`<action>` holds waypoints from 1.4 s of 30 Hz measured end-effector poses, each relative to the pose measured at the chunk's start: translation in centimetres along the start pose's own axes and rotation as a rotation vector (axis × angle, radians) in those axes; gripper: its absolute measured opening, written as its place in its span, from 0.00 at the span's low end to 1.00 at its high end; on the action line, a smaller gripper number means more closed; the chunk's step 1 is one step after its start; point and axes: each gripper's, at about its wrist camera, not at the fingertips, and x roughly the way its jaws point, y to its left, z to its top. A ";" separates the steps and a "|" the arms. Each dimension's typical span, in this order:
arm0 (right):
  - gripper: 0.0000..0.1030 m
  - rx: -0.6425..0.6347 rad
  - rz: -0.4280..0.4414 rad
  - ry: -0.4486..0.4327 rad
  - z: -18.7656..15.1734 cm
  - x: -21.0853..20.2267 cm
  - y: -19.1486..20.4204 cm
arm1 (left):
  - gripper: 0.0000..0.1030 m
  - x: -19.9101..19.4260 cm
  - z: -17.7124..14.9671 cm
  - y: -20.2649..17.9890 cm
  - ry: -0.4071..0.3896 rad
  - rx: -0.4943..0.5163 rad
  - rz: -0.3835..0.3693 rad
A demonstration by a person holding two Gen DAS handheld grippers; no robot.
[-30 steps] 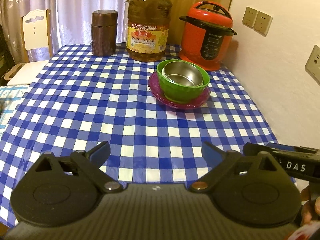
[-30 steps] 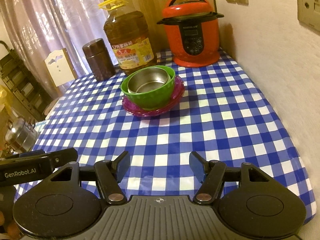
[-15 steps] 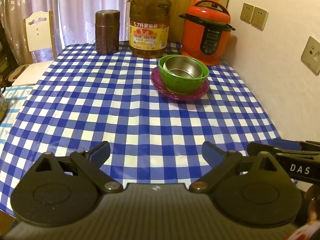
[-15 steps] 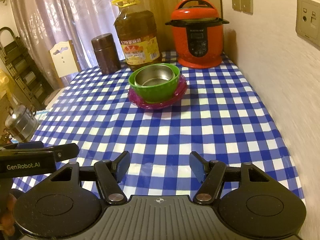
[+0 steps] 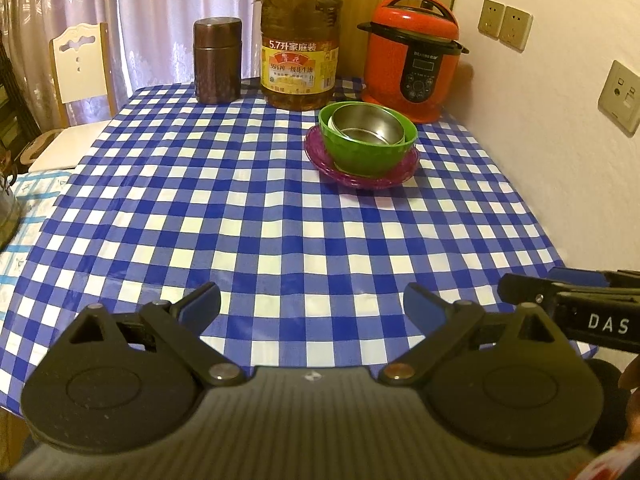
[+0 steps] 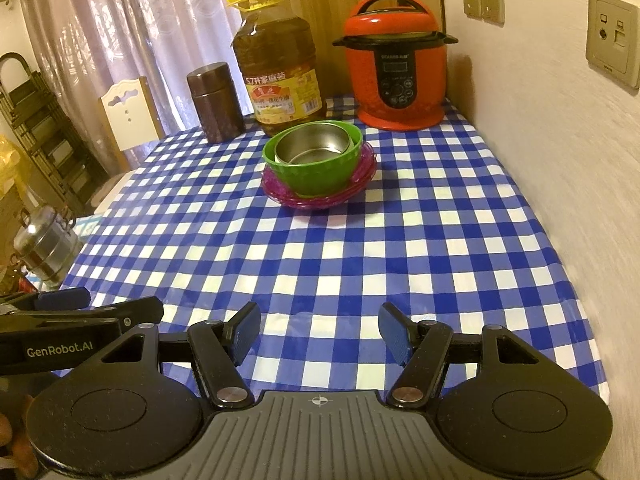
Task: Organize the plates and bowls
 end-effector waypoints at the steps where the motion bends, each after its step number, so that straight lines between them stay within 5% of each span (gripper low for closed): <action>1: 0.64 -0.001 0.000 0.000 0.0 0.0 0.0 | 0.94 -0.1 0.0 0.0 -0.001 0.003 0.001; 42: 0.64 0.004 -0.005 -0.003 0.0 0.0 -0.4 | 0.94 -0.1 0.1 -0.1 0.000 0.005 -0.004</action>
